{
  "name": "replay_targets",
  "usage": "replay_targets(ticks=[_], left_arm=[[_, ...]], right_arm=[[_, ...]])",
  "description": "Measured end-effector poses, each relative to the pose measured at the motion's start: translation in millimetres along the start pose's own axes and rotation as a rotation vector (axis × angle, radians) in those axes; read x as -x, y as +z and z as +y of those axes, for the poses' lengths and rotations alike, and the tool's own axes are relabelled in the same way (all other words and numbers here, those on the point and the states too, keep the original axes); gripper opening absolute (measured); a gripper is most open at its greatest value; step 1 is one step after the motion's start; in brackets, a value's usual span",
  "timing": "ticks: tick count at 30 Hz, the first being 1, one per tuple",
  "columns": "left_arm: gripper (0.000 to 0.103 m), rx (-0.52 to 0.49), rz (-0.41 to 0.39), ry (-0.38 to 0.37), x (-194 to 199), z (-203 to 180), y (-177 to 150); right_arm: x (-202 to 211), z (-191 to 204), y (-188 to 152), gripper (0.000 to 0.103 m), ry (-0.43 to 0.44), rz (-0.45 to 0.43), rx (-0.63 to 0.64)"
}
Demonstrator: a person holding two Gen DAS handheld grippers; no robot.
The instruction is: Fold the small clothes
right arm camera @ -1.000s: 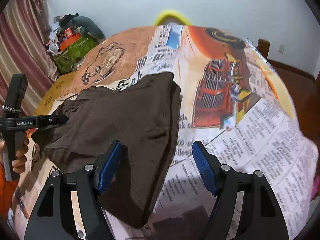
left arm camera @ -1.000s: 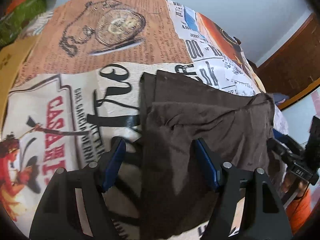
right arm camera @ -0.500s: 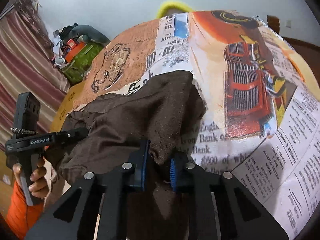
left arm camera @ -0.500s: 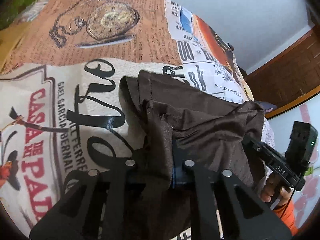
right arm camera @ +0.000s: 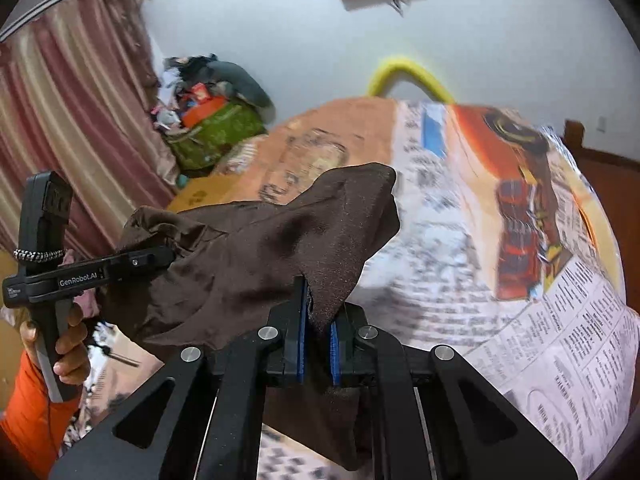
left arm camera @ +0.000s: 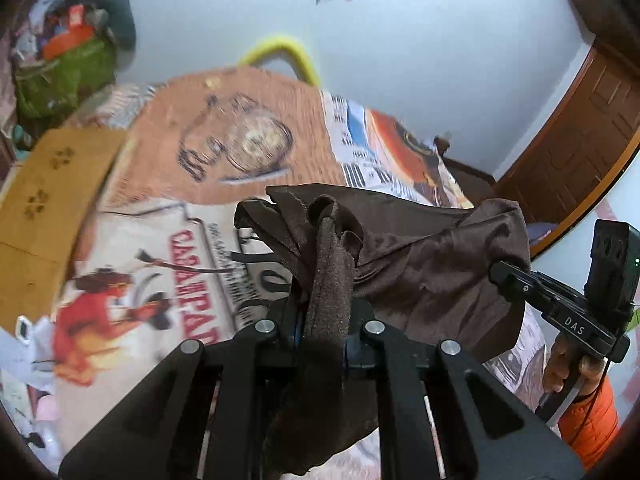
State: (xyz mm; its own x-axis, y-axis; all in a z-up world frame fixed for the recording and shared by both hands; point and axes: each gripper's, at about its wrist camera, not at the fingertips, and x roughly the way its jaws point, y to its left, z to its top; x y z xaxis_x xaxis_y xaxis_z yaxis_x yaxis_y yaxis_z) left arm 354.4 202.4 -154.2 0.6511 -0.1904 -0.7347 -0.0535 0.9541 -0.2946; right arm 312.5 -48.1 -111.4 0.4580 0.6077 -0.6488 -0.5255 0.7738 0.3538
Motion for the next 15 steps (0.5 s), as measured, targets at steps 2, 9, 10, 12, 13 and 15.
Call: replay_targets(ticks=[2,9,10,12,13,15], left_arm=[[0.012,0.001,-0.021,0.019,22,8,-4],[0.012,0.020,0.008,0.081,48,48,-33],[0.012,0.028,0.029,0.089,44,57,-40],[0.012,0.051,0.063,0.097,35,72,-52],[0.012,0.059,0.078,0.101,29,78,-56],[0.012,0.086,0.121,0.097,13,94,-69]], right_arm=[[7,17,0,0.008,0.018,-0.012,0.011],[-10,64,-15,0.008,0.058,0.032,0.028],[-17,69,-19,0.008,0.062,0.047,0.026],[-32,77,-28,0.008,0.063,0.082,0.028],[-38,79,-32,0.008,0.061,0.097,0.031],[-56,83,-43,0.008,0.054,0.139,0.033]])
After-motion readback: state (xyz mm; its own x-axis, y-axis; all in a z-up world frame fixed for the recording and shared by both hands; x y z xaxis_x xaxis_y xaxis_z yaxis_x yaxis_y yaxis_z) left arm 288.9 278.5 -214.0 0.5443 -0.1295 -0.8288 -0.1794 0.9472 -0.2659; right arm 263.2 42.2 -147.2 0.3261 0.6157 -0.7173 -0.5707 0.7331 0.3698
